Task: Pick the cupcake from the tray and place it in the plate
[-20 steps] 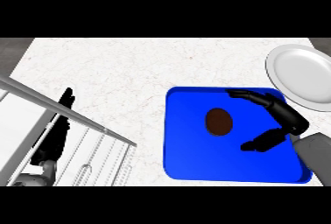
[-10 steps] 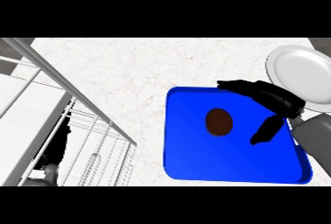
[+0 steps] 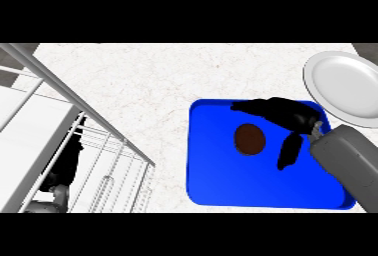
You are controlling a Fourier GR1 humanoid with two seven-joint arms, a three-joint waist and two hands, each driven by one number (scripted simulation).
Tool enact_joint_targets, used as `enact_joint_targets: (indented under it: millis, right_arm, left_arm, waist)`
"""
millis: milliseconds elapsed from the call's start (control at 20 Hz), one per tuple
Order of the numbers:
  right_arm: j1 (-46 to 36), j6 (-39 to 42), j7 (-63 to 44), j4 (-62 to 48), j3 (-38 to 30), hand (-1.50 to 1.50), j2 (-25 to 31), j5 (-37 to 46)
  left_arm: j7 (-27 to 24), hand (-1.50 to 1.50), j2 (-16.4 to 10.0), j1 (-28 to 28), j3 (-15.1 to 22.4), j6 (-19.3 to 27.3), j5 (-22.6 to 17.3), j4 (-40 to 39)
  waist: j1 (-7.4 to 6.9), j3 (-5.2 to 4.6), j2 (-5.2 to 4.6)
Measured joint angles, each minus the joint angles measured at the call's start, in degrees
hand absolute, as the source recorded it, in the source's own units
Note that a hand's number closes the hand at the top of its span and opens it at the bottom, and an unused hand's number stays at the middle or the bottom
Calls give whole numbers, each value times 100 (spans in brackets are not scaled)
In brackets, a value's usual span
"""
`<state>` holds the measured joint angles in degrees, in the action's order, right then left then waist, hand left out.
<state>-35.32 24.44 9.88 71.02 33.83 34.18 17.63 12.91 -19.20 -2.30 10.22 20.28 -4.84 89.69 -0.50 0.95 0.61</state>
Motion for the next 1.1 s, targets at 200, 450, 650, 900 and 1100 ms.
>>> enact_joint_targets:
  millis: [200, 450, 650, 900, 1100]
  right_arm:
    - [-43, 121, -5, -133, -62, -150, -79, 165]
    - [-7, 131, 135, -356, -38, -150, -265, 431]
    - [6, 197, 130, -424, -68, -150, -399, 559]
    - [0, 192, 157, -621, -129, -150, -603, 743]
    - [-37, 117, 237, -896, -150, -150, -809, 948]
  left_arm:
    - [-72, 0, 68, 23, -68, -49, 7, -13]
    - [-184, 0, 89, 58, -139, -219, -32, -29]
    - [-197, 0, 114, 78, -157, -211, 86, -34]
    - [-79, 0, 171, 70, -201, -185, 179, -19]
    - [-76, 0, 203, 36, -242, -304, 147, 0]
  waist:
    - [-2, 6, 2]
    - [-1, 13, 4]
    - [9, 13, 6]
    - [0, -2, -8]
    - [-9, 10, -2]
